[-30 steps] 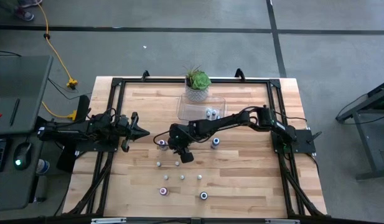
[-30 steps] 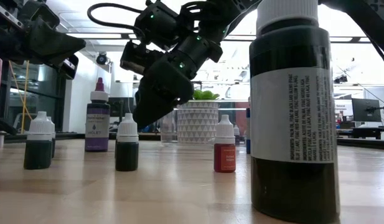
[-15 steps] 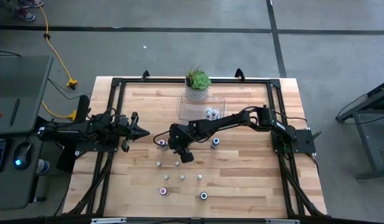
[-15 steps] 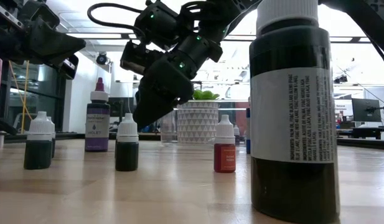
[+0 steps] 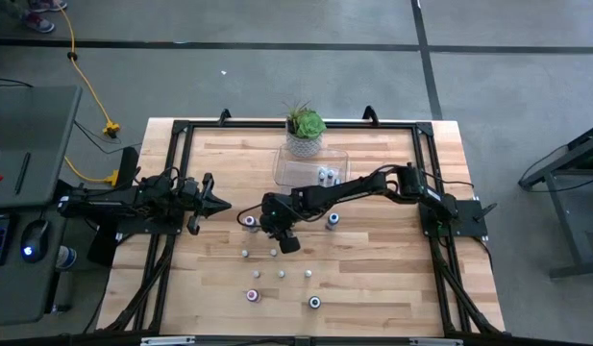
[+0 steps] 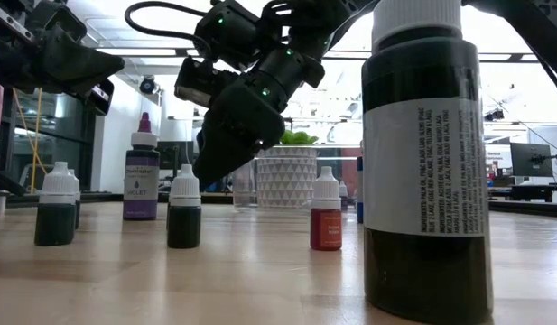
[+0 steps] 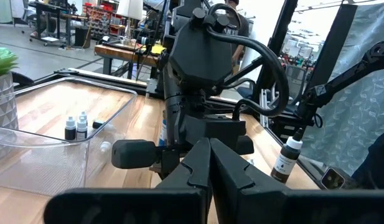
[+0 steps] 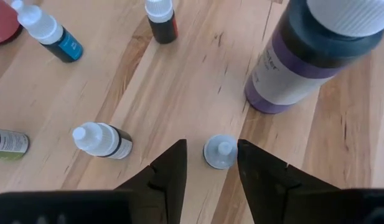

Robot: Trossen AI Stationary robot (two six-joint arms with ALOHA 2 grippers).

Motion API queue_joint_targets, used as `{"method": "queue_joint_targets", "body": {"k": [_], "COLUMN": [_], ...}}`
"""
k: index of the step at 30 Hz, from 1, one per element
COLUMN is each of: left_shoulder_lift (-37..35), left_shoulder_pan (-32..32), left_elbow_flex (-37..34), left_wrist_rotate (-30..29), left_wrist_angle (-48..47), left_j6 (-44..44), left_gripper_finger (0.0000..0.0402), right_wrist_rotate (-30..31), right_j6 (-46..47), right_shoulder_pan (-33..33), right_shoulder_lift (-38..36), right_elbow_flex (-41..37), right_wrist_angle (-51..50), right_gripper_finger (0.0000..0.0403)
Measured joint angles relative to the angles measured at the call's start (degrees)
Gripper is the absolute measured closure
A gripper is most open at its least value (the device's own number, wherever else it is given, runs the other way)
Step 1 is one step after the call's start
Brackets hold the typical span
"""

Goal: Pick & Place food coloring
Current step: Put the small black food coloring bottle into the bin

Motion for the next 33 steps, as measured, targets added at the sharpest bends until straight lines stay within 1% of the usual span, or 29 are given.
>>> {"method": "queue_joint_targets", "body": {"k": [17,33], "left_shoulder_lift": [0.0,0.0], "left_shoulder_pan": [0.0,0.0], "left_elbow_flex": [0.0,0.0], "left_wrist_rotate": [0.0,0.0], "left_wrist_angle": [0.0,0.0], "left_j6": [0.0,0.0], "left_gripper_finger": [0.0401,0.0401], "right_wrist_rotate": [-0.8,-0.4], "right_j6": [-0.3,-0.5], "right_shoulder_pan": [0.0,0.0], "right_shoulder_lift": [-0.5,-1.1], "right_elbow_flex": [0.0,0.0], "right_wrist_angle": [0.0,-2.0], "right_gripper_finger": [0.0356,0.036]}}
